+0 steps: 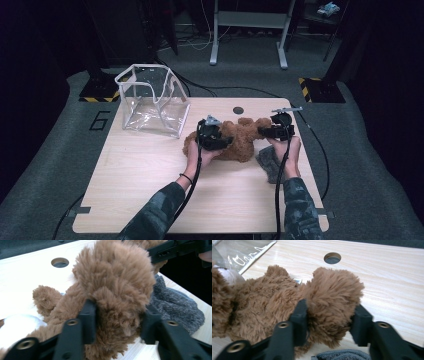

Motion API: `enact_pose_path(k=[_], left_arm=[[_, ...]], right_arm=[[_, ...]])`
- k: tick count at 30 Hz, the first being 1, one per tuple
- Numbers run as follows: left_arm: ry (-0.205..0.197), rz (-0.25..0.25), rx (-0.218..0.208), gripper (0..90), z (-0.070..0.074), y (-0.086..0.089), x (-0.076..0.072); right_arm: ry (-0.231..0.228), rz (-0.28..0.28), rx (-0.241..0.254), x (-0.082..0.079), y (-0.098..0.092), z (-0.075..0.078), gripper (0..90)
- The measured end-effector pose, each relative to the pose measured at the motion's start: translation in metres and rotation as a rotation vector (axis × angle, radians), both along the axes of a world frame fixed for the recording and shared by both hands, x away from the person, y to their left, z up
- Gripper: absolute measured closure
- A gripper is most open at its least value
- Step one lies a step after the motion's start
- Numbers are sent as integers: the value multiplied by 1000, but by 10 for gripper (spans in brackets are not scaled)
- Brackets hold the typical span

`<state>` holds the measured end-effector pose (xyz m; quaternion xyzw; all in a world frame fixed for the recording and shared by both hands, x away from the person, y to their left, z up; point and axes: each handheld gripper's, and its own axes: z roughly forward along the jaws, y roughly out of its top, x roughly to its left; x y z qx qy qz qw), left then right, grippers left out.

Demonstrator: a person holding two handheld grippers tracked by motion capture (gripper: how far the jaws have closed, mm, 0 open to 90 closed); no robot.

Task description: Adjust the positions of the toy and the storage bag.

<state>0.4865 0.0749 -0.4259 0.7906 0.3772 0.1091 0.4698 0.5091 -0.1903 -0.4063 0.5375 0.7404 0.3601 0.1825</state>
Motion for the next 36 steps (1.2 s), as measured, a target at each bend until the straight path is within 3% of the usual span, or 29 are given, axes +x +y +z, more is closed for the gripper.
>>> enact_pose_path(k=[5, 6, 11, 13, 14, 20, 29, 36], left_arm=[[-14, -12, -15, 716, 0, 5, 0], [-22, -11, -13, 739, 2, 8, -1], [-57, 4, -24, 749, 10, 15, 0], [-62, 9, -29, 749, 13, 16, 0], [-77, 8, -26, 749, 18, 20, 1], [-99, 18, -25, 748, 28, 27, 3], [-124, 38, -16, 744, 35, 36, 11], [-87, 46, -15, 731, 24, 39, 18]], right_arm=[[-22, 10, -6, -6, 2, 1, 692], [-44, 4, -11, -8, 5, 2, 707], [-108, 17, -12, -16, 9, 12, 721], [-115, 17, -13, -18, 10, 15, 722], [-143, 18, -7, -22, 12, 22, 722], [-183, 41, 4, -34, 17, 39, 722], [-208, 70, -1, -54, 27, 52, 721], [-198, 98, -17, -77, 41, 47, 720]])
